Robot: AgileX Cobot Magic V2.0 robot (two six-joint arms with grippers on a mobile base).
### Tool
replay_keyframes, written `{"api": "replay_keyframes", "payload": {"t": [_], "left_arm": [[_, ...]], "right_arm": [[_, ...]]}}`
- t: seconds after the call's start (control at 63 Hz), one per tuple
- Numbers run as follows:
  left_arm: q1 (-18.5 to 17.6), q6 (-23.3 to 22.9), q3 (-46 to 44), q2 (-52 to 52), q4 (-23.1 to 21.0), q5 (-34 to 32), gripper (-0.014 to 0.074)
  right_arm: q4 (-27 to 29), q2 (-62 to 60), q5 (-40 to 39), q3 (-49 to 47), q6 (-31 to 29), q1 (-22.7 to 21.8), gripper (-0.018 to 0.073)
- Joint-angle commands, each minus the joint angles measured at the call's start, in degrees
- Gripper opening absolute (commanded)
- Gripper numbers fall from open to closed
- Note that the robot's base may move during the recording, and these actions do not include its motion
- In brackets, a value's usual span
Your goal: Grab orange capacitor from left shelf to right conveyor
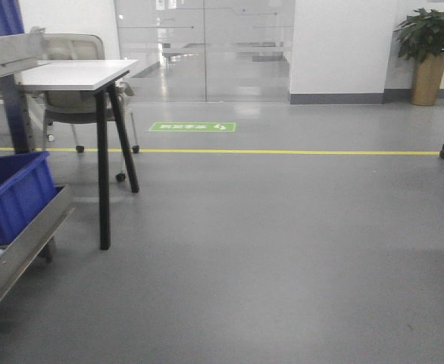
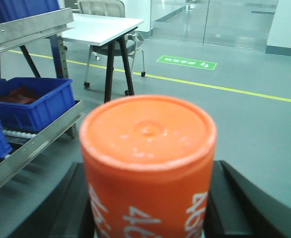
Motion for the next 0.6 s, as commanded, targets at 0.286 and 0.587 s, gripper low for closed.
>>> {"api": "replay_keyframes", "payload": {"t": [0.286,0.587], "left_arm": [[-6.21,-0.09,-0.26,0.90,-0.20,-4.99,-0.0127],[-11.25,-0.09,-0.26,0.90,-0.20,-4.99,-0.0127]], "right_arm": [[-0.83,0.33,-5.58,-1.78,-0.40,-0.05,0.0130],[-0.83,0.33,-5.58,-1.78,-0.40,-0.05,0.0130]]}}
